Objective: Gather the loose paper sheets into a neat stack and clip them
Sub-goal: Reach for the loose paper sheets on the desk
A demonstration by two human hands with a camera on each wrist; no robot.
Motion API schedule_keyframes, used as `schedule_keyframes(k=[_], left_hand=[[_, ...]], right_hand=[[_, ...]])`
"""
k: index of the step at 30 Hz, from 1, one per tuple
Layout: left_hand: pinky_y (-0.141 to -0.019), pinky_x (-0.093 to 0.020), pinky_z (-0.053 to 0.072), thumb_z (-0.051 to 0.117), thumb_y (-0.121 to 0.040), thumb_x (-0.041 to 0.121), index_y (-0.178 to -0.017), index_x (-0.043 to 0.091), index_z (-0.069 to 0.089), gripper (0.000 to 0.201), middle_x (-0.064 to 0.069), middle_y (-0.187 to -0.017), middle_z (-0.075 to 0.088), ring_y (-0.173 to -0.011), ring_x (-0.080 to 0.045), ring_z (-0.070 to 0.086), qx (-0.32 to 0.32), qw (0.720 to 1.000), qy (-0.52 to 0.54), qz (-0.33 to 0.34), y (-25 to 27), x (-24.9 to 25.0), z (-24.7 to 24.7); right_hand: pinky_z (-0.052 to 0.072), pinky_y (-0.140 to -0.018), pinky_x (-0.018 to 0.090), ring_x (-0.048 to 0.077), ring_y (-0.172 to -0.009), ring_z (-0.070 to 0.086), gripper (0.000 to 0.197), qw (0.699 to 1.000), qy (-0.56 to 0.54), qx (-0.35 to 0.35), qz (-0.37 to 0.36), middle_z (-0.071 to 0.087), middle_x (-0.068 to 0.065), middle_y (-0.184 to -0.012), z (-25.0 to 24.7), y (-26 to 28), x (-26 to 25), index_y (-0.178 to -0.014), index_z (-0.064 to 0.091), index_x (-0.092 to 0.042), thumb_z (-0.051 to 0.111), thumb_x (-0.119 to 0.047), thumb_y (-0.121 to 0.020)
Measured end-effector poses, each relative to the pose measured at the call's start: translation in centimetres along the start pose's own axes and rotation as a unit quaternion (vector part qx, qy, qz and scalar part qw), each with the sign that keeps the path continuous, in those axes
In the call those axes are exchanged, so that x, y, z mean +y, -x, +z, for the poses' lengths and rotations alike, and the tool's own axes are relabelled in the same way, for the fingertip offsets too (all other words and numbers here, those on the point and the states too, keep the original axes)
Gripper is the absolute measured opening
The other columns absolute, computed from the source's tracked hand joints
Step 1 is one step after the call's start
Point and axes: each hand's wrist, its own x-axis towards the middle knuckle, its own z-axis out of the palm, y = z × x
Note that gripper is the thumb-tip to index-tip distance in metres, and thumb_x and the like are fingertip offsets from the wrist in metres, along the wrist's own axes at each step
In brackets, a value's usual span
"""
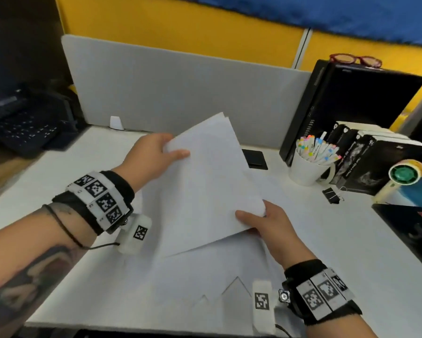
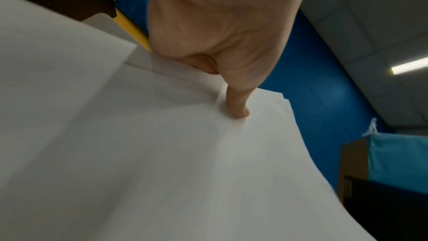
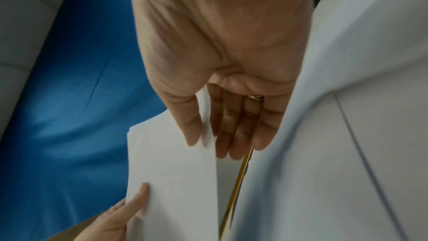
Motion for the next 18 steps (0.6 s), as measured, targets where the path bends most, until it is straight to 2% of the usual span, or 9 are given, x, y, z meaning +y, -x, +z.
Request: schedule_keyframes(k=[2, 3, 5, 6, 9, 11, 13, 15, 18], left_hand=[[-0.090, -0.041, 0.059, 0.074, -0.091, 0.036, -0.109, 0.022, 0.076, 0.023, 0.003, -0.102, 0.079, -0.094, -0.019, 0.076, 0.011, 0.995, 0.099, -0.021, -1.1, 0.4, 0.4], [-0.091, -0.043, 0.060, 0.072, -0.093, 0.032, -0.112, 0.018, 0.075, 0.024, 0.000, -0.104, 0.080, -0.096, -0.022, 0.076, 0.012, 0.986, 0.164, -0.029, -1.5, 0.9, 0.6], [-0.091, -0.042, 0.060, 0.067, -0.097, 0.027, -0.120, 0.010, 0.071, 0.028, -0.004, -0.111, 0.079, -0.103, -0.026, 0.075, 0.008, 0.961, 0.274, -0.027, -1.9, 2.0, 1.1], [-0.089, -0.037, 0.061, 0.065, -0.099, 0.025, -0.122, 0.008, 0.068, 0.029, -0.004, -0.114, 0.078, -0.104, -0.025, 0.075, 0.006, 0.953, 0.301, -0.019, -2.0, 2.6, 1.3], [-0.078, -0.021, 0.059, 0.061, -0.100, 0.024, -0.122, 0.014, 0.067, 0.024, 0.003, -0.113, 0.078, -0.102, -0.015, 0.075, 0.024, 0.943, 0.331, 0.011, -1.4, 4.0, 1.6], [-0.081, -0.019, 0.057, 0.059, -0.101, 0.024, -0.121, 0.021, 0.068, 0.021, 0.008, -0.114, 0.077, -0.104, -0.010, 0.074, 0.044, 0.946, 0.318, 0.041, -0.5, 4.5, 1.5], [-0.084, -0.018, 0.056, 0.056, -0.103, 0.020, -0.125, 0.019, 0.065, 0.024, 0.008, -0.116, 0.076, -0.107, -0.007, 0.072, 0.065, 0.945, 0.314, 0.063, 0.5, 4.6, 1.0], [-0.088, -0.018, 0.055, 0.054, -0.104, 0.019, -0.131, 0.017, 0.060, 0.028, 0.009, -0.122, 0.073, -0.112, -0.005, 0.069, 0.075, 0.942, 0.318, 0.072, 1.5, 3.9, 0.5], [-0.099, -0.029, 0.052, 0.060, -0.102, 0.025, -0.139, 0.023, 0.055, 0.038, 0.011, -0.131, 0.069, -0.120, -0.006, 0.066, 0.058, 0.952, 0.298, 0.039, 3.2, 1.7, 0.1]], right_hand=[[0.056, -0.085, 0.044, 0.033, -0.091, 0.072, 0.012, 0.998, -0.058, 0.015, -0.014, 0.076, 0.008, -0.087, -0.9, -0.6, 0.0, -0.093, 0.068, -0.007, 0.076, -0.009, -0.084], [0.054, -0.086, 0.042, 0.030, -0.092, 0.071, 0.012, 0.996, -0.081, 0.012, -0.031, 0.076, 0.007, -0.091, -1.2, -1.0, -0.4, -0.096, 0.068, -0.008, 0.074, -0.008, -0.085], [0.052, -0.093, 0.041, 0.028, -0.106, 0.071, 0.034, 0.991, -0.116, -0.007, -0.063, 0.075, 0.011, -0.112, -1.5, -1.5, -1.8, -0.119, 0.066, -0.009, 0.071, -0.010, -0.085], [0.052, -0.095, 0.041, 0.028, -0.111, 0.070, 0.042, 0.990, -0.121, -0.011, -0.078, 0.073, 0.011, -0.118, -1.5, -1.7, -2.5, -0.126, 0.064, -0.010, 0.071, -0.009, -0.084], [0.054, -0.095, 0.044, 0.029, -0.110, 0.070, 0.036, 0.983, -0.113, 0.041, -0.138, 0.075, 0.008, -0.115, -1.2, -2.2, -4.8, -0.122, 0.066, -0.011, 0.067, 0.002, -0.088], [0.055, -0.095, 0.044, 0.027, -0.108, 0.071, 0.032, 0.975, -0.092, 0.093, -0.180, 0.076, 0.005, -0.112, -0.7, -2.1, -6.3, -0.117, 0.068, -0.014, 0.064, 0.005, -0.091], [0.056, -0.095, 0.039, 0.023, -0.108, 0.071, 0.032, 0.966, -0.085, 0.103, -0.220, 0.076, 0.003, -0.112, 0.0, -1.4, -7.8, -0.113, 0.068, -0.019, 0.063, 0.005, -0.092], [0.057, -0.091, 0.033, 0.020, -0.106, 0.072, 0.034, 0.965, -0.087, 0.088, -0.232, 0.075, 0.003, -0.112, 0.8, -0.7, -8.7, -0.114, 0.067, -0.020, 0.064, 0.005, -0.091], [0.058, -0.082, 0.024, 0.015, -0.100, 0.072, 0.039, 0.973, -0.067, 0.084, -0.204, 0.074, 0.003, -0.112, 2.4, -0.5, -8.0, -0.123, 0.062, -0.013, 0.070, 0.002, -0.088]])
